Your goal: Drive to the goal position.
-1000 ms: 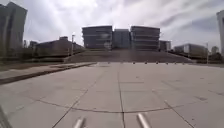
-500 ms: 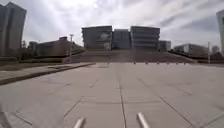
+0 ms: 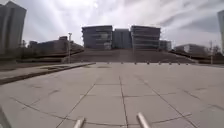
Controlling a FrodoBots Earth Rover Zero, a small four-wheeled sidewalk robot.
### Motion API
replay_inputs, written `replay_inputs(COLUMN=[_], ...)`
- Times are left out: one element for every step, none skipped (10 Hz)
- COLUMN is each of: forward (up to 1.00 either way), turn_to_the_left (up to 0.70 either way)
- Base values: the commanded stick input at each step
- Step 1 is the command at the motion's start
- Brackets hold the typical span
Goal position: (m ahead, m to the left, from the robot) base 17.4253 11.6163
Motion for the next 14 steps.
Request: replay_inputs(forward=[1.00,1.00,1.00,1.00,1.00,1.00,1.00,1.00,1.00,1.00,1.00,1.00,1.00,1.00], turn_to_the_left=[0.00,0.00,0.00,0.00,0.00,0.00,0.00,0.00,0.00,0.00,0.00,0.00,0.00,0.00])
